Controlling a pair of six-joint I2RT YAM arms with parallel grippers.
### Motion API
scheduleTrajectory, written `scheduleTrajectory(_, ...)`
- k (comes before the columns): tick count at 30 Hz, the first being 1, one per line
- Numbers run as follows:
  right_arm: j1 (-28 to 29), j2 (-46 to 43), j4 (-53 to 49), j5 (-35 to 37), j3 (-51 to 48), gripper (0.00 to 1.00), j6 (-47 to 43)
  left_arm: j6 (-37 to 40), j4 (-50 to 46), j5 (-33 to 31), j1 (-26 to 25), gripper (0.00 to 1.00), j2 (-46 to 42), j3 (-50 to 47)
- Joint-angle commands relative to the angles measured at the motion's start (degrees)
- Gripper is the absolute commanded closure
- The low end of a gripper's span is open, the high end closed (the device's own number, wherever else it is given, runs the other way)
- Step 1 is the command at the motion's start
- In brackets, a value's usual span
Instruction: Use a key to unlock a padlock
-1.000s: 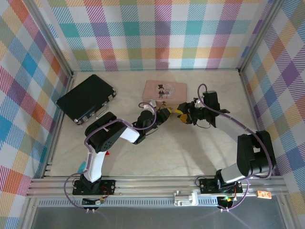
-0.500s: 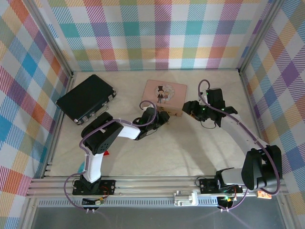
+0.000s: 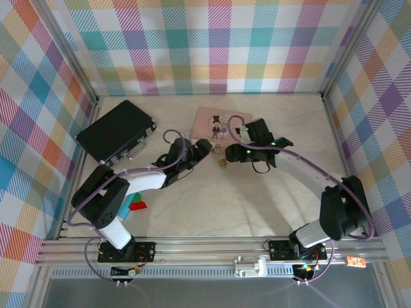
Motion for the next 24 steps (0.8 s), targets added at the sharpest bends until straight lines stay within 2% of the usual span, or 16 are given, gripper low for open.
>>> scheduleTrajectory(1,3.8,4.9,-3.6,6.5,4.0,0.44,-5.0,2.0,-5.1,0.6,3.1,0.27,-3.2,-0.7)
scheduleTrajectory(7,10.7,15.8,-11.0,18.7,13.3,0.45,-7.5,3.0,-6.4,2.4,7.8,0.27,-4.8,-0.8)
scheduleTrajectory(13,13.8,24.5,-14.6,30.7,18.7,0.45,-5.9,3.2,-5.6,2.5,8.9,0.27,-4.7,-1.3)
scheduleTrajectory(17,14.1,26.7,-13.6,33.3,19.3,0.48,-6.0,2.9,-5.0,3.1,9.4,0.27,-4.1,-1.8)
scheduleTrajectory(24,14.4,28.3,-9.9,33.6,18.0,0.54,-6.6,3.3,-5.4,3.2,10.4,0.27,-4.6,-2.0)
